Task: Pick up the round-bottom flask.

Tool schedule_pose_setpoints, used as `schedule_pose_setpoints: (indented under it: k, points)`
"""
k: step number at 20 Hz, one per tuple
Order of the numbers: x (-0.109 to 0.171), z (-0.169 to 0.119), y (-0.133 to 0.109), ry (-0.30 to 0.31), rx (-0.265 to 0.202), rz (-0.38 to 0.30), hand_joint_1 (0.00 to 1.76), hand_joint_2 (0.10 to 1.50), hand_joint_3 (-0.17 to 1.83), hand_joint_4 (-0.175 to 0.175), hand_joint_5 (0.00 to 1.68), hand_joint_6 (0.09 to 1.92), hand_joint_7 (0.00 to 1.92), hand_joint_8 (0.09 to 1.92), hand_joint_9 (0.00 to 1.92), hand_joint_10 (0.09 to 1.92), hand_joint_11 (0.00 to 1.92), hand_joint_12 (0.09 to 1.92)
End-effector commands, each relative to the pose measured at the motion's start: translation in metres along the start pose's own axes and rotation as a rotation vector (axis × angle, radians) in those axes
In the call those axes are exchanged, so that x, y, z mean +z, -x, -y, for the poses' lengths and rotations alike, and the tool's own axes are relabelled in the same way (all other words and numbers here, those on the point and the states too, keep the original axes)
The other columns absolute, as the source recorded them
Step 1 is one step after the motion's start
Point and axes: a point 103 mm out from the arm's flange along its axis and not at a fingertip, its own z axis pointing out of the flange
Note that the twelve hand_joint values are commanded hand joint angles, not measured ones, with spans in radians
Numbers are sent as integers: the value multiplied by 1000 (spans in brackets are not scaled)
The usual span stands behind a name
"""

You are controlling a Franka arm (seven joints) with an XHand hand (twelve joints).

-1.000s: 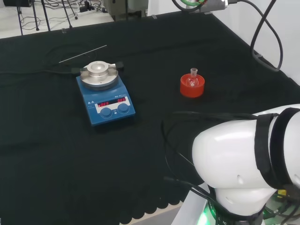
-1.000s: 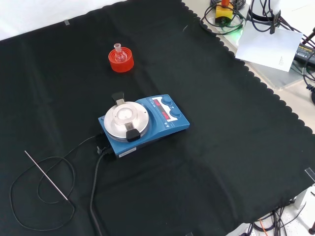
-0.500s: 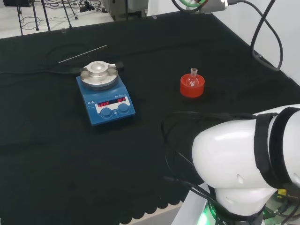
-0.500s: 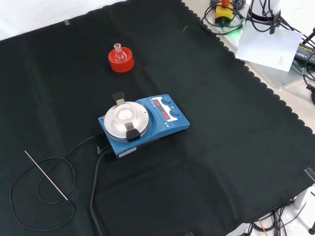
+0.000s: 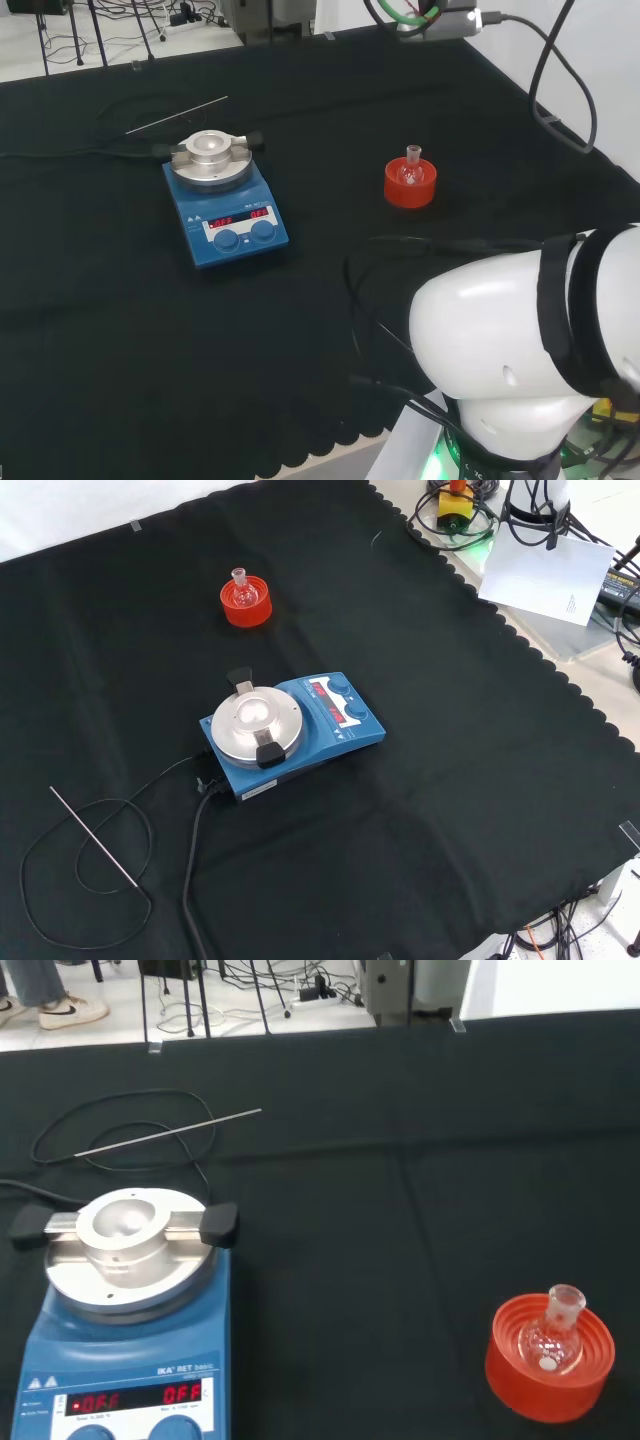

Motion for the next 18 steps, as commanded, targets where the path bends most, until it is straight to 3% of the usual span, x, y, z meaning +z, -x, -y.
schedule_pose_setpoints:
  k: [1, 12, 18]
  points:
    - [34, -19, 20, -33, 47, -15, 178, 1263, 277, -44, 360, 115, 117, 555, 171, 695, 0, 1155]
    - [101, -97, 85, -61, 106, -66, 229, 1260, 244, -49, 388, 94, 144, 567, 202, 697, 0, 1174]
    - [129, -127, 105, -70, 127, -91, 307, 1227, 218, -52, 399, 87, 147, 571, 215, 696, 0, 1179]
